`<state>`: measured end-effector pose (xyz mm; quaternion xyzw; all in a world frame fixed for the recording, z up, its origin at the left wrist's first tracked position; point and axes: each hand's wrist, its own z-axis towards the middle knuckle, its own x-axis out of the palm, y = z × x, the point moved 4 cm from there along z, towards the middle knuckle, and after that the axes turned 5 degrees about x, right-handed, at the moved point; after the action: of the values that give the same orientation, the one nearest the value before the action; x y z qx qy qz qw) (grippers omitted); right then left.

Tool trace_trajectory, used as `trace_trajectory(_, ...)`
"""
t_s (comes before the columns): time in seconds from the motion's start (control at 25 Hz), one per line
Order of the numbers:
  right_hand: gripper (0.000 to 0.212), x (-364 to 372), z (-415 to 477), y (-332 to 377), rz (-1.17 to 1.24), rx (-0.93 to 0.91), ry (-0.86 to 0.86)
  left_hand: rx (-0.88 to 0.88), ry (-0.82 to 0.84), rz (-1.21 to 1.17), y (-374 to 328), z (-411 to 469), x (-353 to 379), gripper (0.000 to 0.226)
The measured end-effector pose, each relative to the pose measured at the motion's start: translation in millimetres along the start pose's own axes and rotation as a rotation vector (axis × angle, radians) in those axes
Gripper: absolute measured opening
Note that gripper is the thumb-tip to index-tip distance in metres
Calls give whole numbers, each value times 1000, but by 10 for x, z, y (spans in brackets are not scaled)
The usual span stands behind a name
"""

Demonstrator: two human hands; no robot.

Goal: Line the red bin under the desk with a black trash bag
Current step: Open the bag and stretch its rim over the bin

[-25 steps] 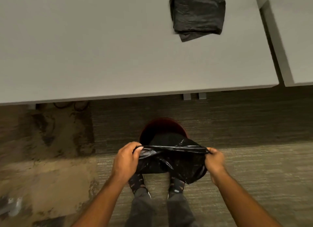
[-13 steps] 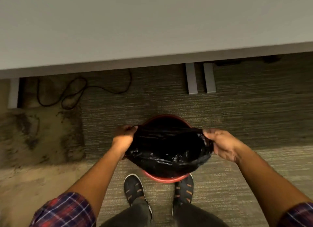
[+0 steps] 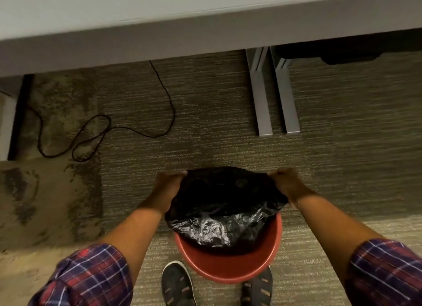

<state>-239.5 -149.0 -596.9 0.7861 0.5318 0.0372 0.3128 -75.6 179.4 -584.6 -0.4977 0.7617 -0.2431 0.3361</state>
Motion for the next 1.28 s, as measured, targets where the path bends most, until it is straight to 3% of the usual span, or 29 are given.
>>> trace_trajectory(0.08,18,-40,-90,-220,-43,97,54,44,76,165,89,-72,-53,34)
trace_trajectory(0.16,23,-80,-269,-387,-15,159,93,74,113,241,185,-164,-150,35)
trace_trajectory(0.28,40,-164,-538,-540,196,170,158,109,12,310,229,-372,-326,32)
trace_trajectory(0.4,50,-287,-730,-711,302,186,237,134,15,209,322,-631,-436,17)
trace_trajectory(0.48,49,-368,-851,-835,222,214,278,41,52,126,456,-775,-515,25)
trace_trajectory(0.6,38,-434,-1045,-998,95,307,239,-55,22,46,576,-963,-591,42)
trace_trajectory(0.72,24,-431,-1180,-1185,52,392,114,-143,-15,68,719,-1175,-566,27)
trace_trajectory(0.92,23,-192,-1378,-1479,31,474,-6,-305,-165,113,1024,-1427,-464,13)
trace_trajectory(1.16,27,143,-1582,-1793,62,535,-61,-316,-239,67,1170,-1579,-299,31)
trace_trajectory(1.28,26,226,-1624,-1846,57,556,-46,-305,-294,2,1169,-1591,-307,23)
